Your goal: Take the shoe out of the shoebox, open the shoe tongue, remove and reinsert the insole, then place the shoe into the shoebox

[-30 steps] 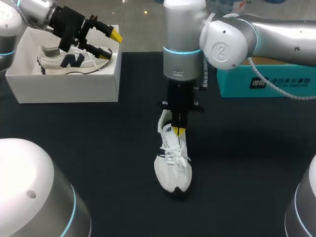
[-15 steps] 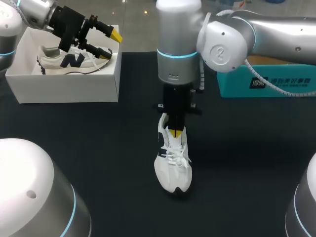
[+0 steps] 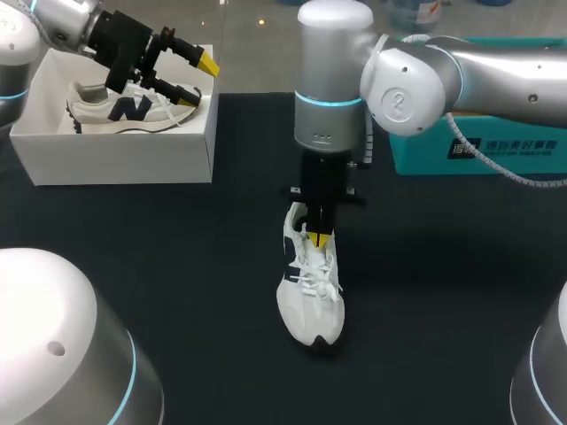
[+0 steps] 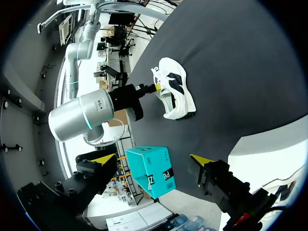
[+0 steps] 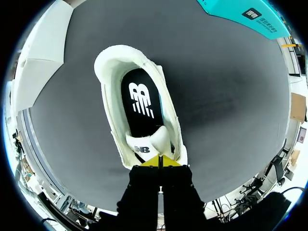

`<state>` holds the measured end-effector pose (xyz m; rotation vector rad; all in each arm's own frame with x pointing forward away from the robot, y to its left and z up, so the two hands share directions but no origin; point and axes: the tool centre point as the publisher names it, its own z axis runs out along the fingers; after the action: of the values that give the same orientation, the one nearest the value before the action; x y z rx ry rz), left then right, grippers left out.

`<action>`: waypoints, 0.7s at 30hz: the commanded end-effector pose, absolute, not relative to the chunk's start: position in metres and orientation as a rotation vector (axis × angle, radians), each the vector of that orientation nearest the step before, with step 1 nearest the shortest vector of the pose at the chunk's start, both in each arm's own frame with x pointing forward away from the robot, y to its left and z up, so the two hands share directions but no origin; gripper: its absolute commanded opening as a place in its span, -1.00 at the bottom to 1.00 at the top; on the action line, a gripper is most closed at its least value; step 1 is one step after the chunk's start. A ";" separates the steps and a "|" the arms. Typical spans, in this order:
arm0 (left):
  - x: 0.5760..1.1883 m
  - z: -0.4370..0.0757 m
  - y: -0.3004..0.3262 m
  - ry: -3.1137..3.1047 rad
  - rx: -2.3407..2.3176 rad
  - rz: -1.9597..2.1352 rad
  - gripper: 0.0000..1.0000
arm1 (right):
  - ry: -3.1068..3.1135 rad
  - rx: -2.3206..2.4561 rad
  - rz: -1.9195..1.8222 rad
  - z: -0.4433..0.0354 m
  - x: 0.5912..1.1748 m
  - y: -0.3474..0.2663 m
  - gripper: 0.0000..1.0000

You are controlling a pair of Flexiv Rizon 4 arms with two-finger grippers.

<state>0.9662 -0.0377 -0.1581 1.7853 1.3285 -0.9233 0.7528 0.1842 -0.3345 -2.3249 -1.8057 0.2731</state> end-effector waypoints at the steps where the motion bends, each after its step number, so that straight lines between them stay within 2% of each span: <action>1: 0.967 -0.158 -0.037 1.328 1.790 -0.924 1.00 | -1.833 -2.353 0.259 -0.322 0.745 0.189 -1.00; 21: 0.967 -0.158 -0.037 1.328 1.790 -0.924 1.00 | -1.892 -2.317 0.210 -0.334 0.756 0.189 -1.00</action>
<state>0.9662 -0.0377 -0.1581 1.7853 1.3286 -0.9233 0.7573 0.1891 -0.3346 -2.3126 -1.8849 0.2164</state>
